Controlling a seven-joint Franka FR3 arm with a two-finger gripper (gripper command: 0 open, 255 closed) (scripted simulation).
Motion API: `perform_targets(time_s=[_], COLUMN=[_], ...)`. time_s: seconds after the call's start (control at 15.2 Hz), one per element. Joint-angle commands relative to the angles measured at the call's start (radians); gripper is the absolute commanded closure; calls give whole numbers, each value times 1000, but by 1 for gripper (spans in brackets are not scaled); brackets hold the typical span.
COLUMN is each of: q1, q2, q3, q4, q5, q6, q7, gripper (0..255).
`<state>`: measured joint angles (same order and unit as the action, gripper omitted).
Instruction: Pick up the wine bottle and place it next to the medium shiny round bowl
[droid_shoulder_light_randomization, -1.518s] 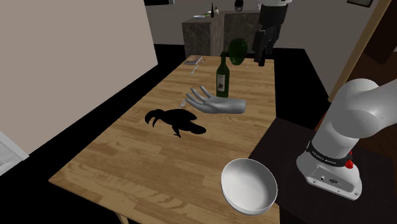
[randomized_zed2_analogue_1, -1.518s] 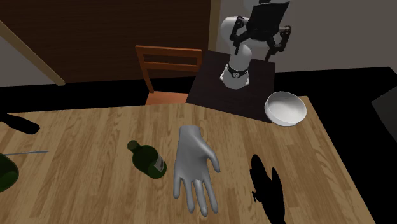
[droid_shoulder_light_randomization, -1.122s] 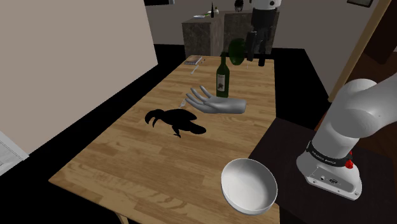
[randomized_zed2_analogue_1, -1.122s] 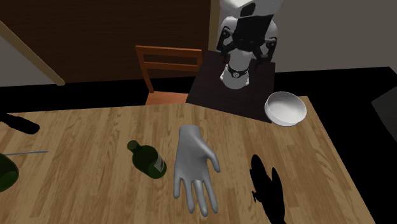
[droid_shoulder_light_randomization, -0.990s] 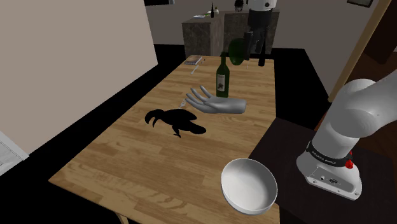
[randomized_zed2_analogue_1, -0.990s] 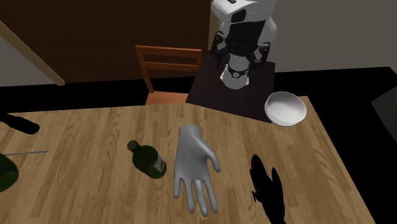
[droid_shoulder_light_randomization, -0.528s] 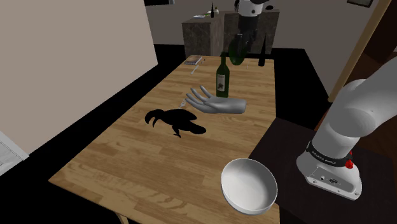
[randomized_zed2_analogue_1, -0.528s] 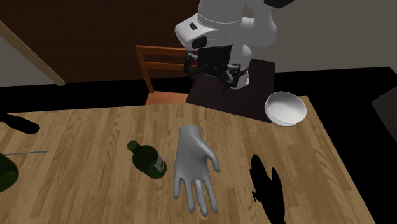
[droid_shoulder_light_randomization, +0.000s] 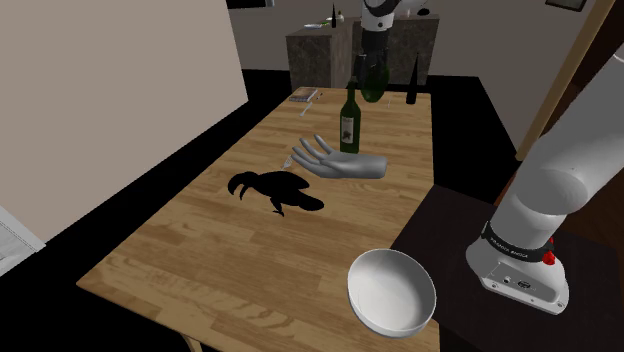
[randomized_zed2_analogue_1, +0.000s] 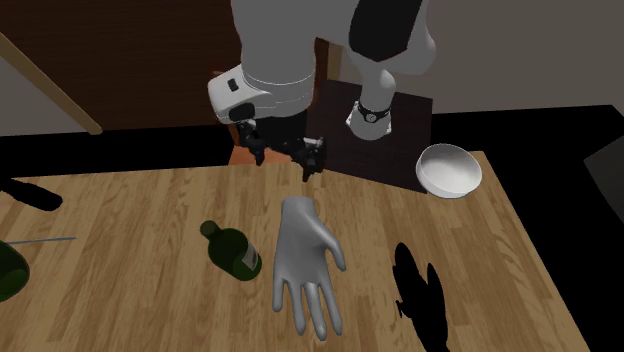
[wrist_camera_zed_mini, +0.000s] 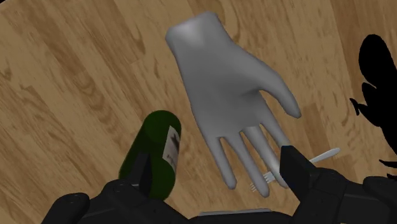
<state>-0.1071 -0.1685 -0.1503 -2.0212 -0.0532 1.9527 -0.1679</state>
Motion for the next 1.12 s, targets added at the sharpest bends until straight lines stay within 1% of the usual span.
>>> perform_targets(time_s=[0.0, 0.33, 0.66, 1.06], q1=[-8, -36, -76, -78], q2=[79, 263, 449, 472], q3=[-17, -47, -62, -59], q4=[74, 258, 473, 424], q5=[12, 53, 101, 107], q6=[11, 20, -2, 68], q7=[-26, -87, -138, -142], gripper=[0, 0, 0, 0])
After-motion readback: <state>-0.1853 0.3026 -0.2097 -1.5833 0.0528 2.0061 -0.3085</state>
